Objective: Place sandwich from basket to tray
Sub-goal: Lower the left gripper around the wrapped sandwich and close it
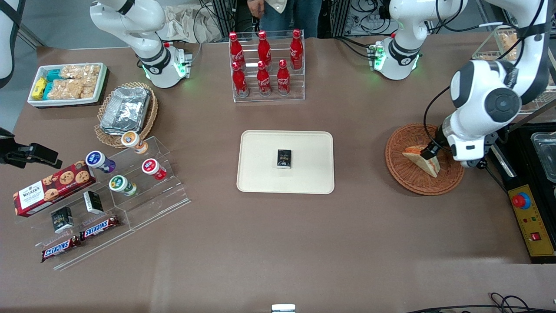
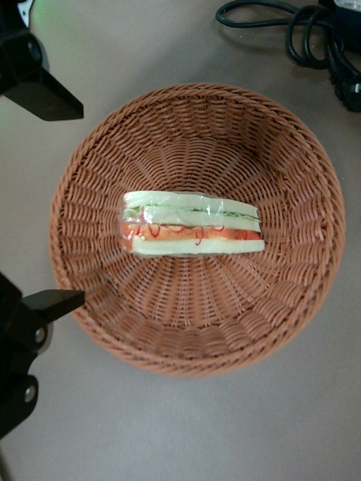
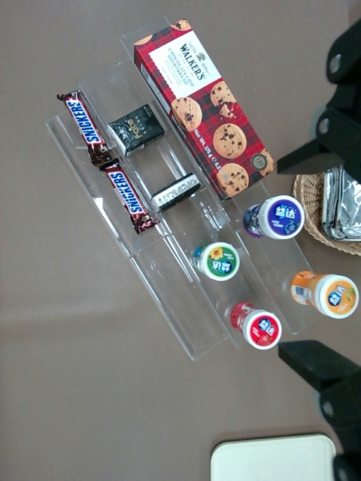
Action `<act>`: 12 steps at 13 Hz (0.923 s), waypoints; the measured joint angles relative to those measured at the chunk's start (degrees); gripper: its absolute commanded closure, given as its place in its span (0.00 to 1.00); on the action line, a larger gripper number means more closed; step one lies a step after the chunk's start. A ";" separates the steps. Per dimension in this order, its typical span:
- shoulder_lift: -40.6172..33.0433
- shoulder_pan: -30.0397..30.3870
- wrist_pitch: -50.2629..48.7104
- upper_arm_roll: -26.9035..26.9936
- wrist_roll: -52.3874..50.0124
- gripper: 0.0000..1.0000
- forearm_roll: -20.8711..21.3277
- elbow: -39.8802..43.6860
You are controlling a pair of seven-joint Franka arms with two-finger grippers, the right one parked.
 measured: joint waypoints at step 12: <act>7.06 2.28 9.41 0.63 -0.28 0.00 3.96 -2.59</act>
